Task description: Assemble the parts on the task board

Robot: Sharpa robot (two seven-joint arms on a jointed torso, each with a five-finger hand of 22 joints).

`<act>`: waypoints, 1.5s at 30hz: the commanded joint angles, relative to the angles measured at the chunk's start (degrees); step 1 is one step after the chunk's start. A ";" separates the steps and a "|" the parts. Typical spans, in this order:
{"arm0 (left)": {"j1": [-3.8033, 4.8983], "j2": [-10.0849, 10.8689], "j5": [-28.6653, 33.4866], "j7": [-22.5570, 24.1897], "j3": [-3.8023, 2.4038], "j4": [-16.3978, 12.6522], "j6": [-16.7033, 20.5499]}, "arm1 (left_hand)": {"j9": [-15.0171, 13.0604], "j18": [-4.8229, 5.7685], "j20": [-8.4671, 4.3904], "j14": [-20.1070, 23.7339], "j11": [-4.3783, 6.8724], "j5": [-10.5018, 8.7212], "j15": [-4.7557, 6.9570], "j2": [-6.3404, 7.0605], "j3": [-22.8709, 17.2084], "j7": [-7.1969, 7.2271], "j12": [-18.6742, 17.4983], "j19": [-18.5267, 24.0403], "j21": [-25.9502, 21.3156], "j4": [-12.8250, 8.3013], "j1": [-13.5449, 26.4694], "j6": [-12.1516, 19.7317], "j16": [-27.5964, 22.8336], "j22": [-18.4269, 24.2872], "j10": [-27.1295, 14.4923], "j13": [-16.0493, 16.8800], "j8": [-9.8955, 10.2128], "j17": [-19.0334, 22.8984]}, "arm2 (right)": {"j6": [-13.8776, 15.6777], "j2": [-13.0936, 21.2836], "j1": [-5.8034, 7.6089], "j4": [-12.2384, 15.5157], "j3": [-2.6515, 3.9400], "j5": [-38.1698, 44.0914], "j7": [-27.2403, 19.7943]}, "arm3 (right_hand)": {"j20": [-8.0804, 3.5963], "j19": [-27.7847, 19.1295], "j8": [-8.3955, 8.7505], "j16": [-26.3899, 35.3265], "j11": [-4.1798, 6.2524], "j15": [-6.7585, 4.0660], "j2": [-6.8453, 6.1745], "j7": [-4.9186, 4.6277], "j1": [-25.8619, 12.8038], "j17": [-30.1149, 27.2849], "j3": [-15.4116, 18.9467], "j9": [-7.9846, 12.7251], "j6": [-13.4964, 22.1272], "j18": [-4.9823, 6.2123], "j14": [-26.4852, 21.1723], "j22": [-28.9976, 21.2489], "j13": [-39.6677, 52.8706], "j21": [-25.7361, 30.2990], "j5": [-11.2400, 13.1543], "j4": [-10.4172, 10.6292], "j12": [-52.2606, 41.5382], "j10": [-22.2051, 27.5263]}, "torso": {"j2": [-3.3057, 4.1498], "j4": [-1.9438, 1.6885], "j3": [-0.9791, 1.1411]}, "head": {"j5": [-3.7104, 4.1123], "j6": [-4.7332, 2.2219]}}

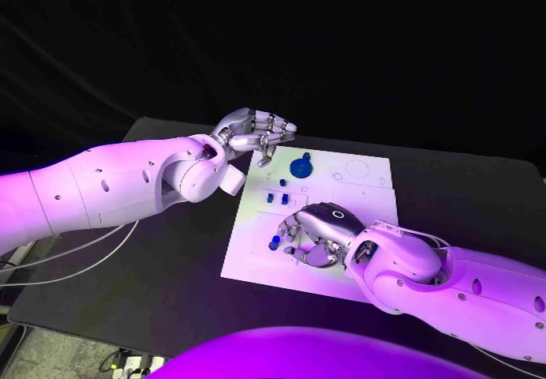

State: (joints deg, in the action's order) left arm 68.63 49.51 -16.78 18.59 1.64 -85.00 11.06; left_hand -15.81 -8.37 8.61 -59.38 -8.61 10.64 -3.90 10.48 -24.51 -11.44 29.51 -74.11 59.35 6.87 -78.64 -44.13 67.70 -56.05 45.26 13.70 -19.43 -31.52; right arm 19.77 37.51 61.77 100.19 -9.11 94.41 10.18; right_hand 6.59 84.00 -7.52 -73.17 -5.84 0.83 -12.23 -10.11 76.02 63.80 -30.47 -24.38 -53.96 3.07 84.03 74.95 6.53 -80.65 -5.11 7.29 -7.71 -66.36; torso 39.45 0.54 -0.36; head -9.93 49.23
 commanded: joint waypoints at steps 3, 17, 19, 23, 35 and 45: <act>0.04 -0.02 0.33 0.32 -0.03 -0.12 -0.57 | -0.05 0.49 -0.01 0.30 -0.02 0.27 -0.03 -0.55 -0.19 -0.96 0.20 0.54 -0.08 0.11 -0.25 0.53 -0.05 0.02 -0.48 0.05 -0.34 -0.01 | -1.86 -0.33 -0.07 -0.07 -0.04 0.69 0.59 | 0.16 0.99 -0.32 -0.30 0.07 0.04 0.28 0.02 0.25 -0.02 -0.26 -0.07 -0.57 -0.58 0.67 7.02 0.06 -0.28 -0.23 0.08 -0.37 -0.31 | -0.01 0.02 0.01 | 0.01 0.03; 0.04 0.11 0.33 0.26 -0.03 -0.13 -0.56 | -0.05 0.49 -0.01 0.30 -0.02 0.27 -0.03 -0.55 -0.19 -0.96 0.20 0.54 -0.08 0.11 -0.25 0.53 -0.05 0.02 -0.48 0.05 -0.34 -0.01 | -1.39 -0.33 -0.13 0.37 -0.06 0.75 0.23 | 0.12 1.14 -0.37 -0.44 0.15 -0.01 0.41 0.10 0.25 0.15 -0.35 -0.06 -0.70 -0.65 0.71 7.26 0.07 -0.54 -0.23 0.12 -0.38 -0.38 | -0.01 0.09 0.00 | -0.05 0.14; 0.04 0.13 0.33 0.25 -0.03 -0.14 -0.56 | -0.05 0.49 -0.01 0.30 -0.02 0.27 -0.03 -0.55 -0.19 -0.96 0.20 0.54 -0.08 0.11 -0.25 0.53 -0.05 0.02 -0.48 0.05 -0.34 -0.01 | -1.27 -0.32 -0.14 0.44 -0.06 0.74 0.23 | 0.12 1.14 -0.37 -0.44 0.15 -0.01 0.41 0.10 0.25 0.15 -0.35 -0.06 -0.70 -0.65 0.71 7.26 0.07 -0.54 -0.23 0.12 -0.38 -0.38 | -0.01 0.09 0.01 | -0.09 0.14; 0.04 0.15 0.33 0.23 -0.03 -0.15 -0.60 | -0.08 0.51 -0.01 0.32 -0.02 0.26 -0.04 -0.56 -0.21 -0.97 0.35 0.51 0.03 0.11 -0.29 0.61 -0.02 -0.09 -0.60 0.08 -0.47 -0.02 | -0.34 -0.01 -0.15 0.56 -0.07 1.04 0.54 | 0.11 1.17 -0.39 -0.45 0.17 -0.03 0.45 0.13 0.22 0.15 -0.37 -0.06 -0.75 -0.66 0.71 7.31 0.08 -0.59 -0.23 0.14 -0.40 -0.43 | -0.02 0.09 0.02 | 0.01 0.12; 0.03 0.34 0.33 0.21 0.03 -0.04 -0.73 | -0.08 0.51 -0.01 0.32 -0.02 0.26 -0.04 -0.56 -0.21 -0.97 0.35 0.51 0.03 0.11 -0.29 0.61 -0.02 -0.09 -0.60 0.08 -0.47 -0.02 | 9.15 5.95 0.44 3.25 0.25 -0.41 1.14 | 0.05 1.27 0.11 -0.57 0.22 -0.05 0.36 -0.07 0.43 0.14 -0.55 0.29 -0.08 -0.71 0.68 7.52 0.48 -0.76 -0.48 -0.09 -0.97 -1.40 | -0.09 -0.04 -0.01 | 1.09 -0.53; 0.02 1.14 0.09 0.37 0.31 -0.31 -2.16 | -0.14 0.14 0.13 0.95 -0.07 0.13 -0.14 0.08 0.53 -1.00 1.13 1.71 -1.66 0.50 0.35 1.47 -0.32 1.64 -1.27 0.23 -0.86 0.11 | 8.50 18.12 2.97 8.55 0.59 -25.15 -1.85 | -2.12 3.65 -5.73 -4.49 3.07 -2.31 1.43 2.42 -3.63 4.68 7.13 -2.47 0.57 -1.87 2.01 11.52 18.72 -5.13 -5.49 3.40 -19.88 -3.97 | -0.42 0.60 -0.31 | 6.90 -2.21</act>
State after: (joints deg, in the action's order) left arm 68.62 50.61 -16.77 18.50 1.94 -85.08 10.73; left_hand -15.88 -8.37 8.75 -58.68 -8.71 10.64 -4.07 10.35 -24.09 -11.19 30.49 -72.57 57.98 7.29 -78.77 -43.06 67.59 -54.64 44.33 13.89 -20.09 -31.48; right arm 27.96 54.52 64.62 107.98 -8.49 81.95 9.86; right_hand 4.87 84.03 -12.96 -77.44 -2.77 -1.20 -10.79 -7.69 72.92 68.22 -23.80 -26.71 -53.61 2.11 84.00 74.91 24.17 -85.60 -10.24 10.50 -26.55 -70.60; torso 39.22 0.77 -0.48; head -4.70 47.41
